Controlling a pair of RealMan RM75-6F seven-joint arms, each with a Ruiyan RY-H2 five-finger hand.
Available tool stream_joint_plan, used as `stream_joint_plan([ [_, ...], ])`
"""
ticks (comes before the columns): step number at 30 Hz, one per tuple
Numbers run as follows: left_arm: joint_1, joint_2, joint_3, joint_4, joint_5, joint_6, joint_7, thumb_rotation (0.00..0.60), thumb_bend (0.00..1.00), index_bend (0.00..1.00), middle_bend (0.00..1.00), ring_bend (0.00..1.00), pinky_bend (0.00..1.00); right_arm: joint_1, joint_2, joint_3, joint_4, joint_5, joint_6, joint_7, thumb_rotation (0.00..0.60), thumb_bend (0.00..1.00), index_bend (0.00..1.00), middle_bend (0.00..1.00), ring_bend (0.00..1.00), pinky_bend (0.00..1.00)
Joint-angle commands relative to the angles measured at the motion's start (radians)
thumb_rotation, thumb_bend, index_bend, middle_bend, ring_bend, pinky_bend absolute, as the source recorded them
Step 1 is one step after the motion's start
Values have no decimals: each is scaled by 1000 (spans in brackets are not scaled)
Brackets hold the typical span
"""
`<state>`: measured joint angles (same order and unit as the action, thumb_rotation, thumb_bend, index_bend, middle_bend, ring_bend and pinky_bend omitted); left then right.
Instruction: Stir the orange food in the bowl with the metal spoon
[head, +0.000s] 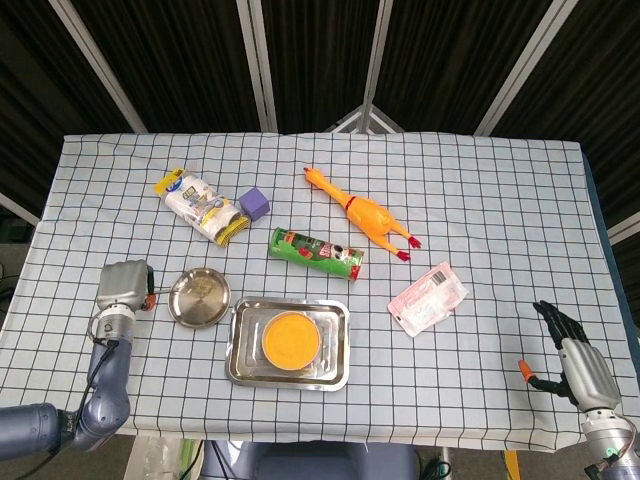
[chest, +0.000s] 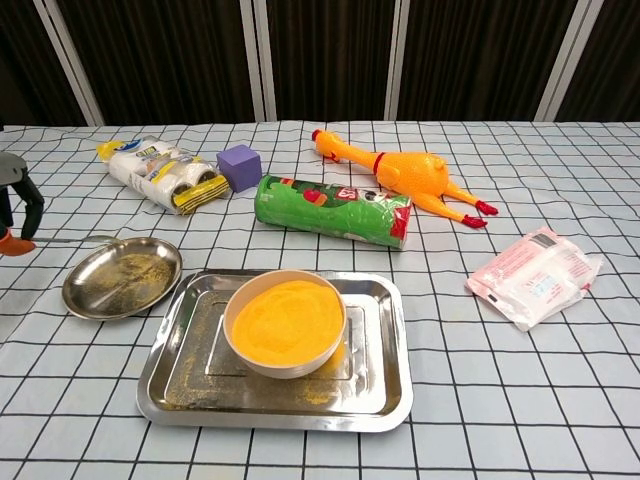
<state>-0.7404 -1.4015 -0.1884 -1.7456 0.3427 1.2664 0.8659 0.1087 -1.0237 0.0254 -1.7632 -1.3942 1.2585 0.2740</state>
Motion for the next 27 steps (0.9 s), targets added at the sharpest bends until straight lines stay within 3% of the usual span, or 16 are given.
stream_joint_plan([
  [1,1,-22,18,24,17,-10,-2,600,691,786,1000,1000,1000,0,0,0,-1,1,-1,0,600,404,0,0,0,0],
  [14,5,-90,40,95,67,-18,-26,600,520,668,1000,1000,1000,1,3,-1,-2,1,-5,5,600,405,0,0,0,0],
  [24,19,-79,42,98,98,-20,-49,600,183,510,985,991,1000,2,2,-1,-7,5,-8,-2,600,404,0,0,0,0],
  [27,29,-71,43,99,120,-20,-70,600,146,447,961,975,1000,1,2,0,-6,7,-8,-3,600,404,0,0,0,0],
])
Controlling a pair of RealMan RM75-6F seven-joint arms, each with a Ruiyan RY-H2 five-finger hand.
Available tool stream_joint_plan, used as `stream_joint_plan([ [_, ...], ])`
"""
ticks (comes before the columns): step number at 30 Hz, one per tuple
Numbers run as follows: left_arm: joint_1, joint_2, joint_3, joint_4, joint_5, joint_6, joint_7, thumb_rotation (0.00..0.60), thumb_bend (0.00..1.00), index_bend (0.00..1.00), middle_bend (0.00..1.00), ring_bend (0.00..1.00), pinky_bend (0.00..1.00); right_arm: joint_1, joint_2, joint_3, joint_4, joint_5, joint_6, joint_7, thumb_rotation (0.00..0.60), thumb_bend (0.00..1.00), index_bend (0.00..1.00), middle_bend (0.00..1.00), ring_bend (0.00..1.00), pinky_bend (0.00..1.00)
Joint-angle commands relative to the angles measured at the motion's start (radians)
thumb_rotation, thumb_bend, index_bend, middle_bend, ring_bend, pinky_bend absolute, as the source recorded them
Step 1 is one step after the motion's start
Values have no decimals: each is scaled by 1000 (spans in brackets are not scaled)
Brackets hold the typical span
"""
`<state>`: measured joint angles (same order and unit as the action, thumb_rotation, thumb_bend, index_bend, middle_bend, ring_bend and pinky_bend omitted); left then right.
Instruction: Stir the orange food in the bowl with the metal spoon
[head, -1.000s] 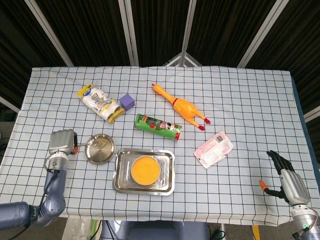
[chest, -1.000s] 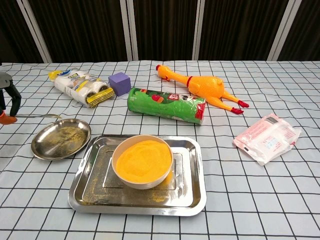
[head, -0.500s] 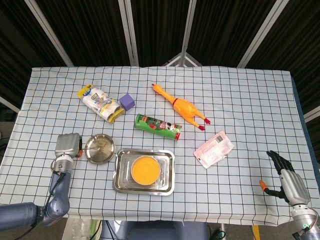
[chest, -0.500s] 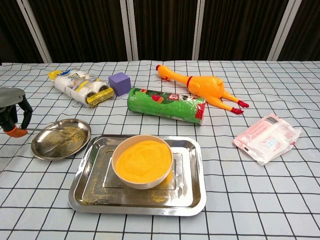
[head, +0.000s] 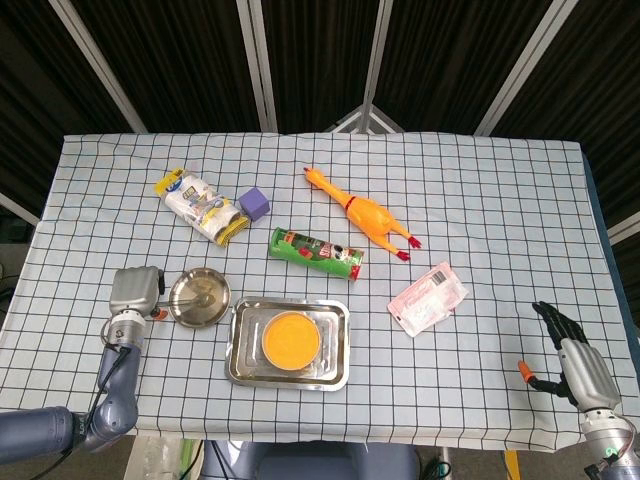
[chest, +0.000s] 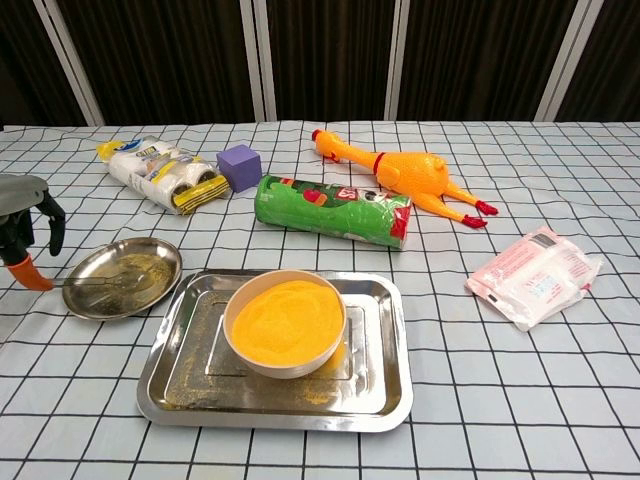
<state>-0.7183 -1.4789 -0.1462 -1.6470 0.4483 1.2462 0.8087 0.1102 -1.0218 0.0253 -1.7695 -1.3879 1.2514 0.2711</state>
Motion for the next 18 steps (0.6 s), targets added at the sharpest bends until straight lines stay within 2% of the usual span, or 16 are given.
stream_joint_plan([
  [1,10,10,2,-1,22,1,-18,600,144,431,950,966,1000,0,0,0,0,1,-1,0,600,404,0,0,0,0],
  [3,18,22,2,-10,48,9,-33,600,144,391,894,923,987,0,1,0,0,1,-1,1,600,404,0,0,0,0],
  [5,38,47,3,-38,113,32,-77,600,143,338,786,839,911,-1,1,0,3,1,0,3,600,404,0,0,0,0],
  [7,61,73,5,-70,175,57,-125,600,124,248,625,718,777,-1,2,1,5,1,1,4,600,404,0,0,0,0],
  [9,101,121,22,-123,266,86,-194,600,61,128,391,533,582,0,2,1,7,-1,1,4,600,405,0,0,0,0],
  [10,122,147,34,-148,311,99,-226,600,39,92,309,463,511,0,1,1,8,-2,2,3,600,405,0,0,0,0],
  [12,166,194,61,-195,396,122,-297,600,6,18,96,253,310,0,1,0,9,-4,2,0,600,405,0,0,0,0],
  [15,263,287,149,-250,580,174,-429,600,0,0,1,73,123,-1,-2,0,9,-6,5,-6,600,405,0,0,0,0],
  [16,291,311,181,-244,642,192,-460,600,0,0,0,33,64,-1,-2,0,9,-6,6,-9,600,405,0,0,0,0],
  [18,349,348,241,-214,747,239,-509,600,0,0,0,2,8,-2,-4,0,8,-5,7,-15,600,404,0,0,0,0],
])
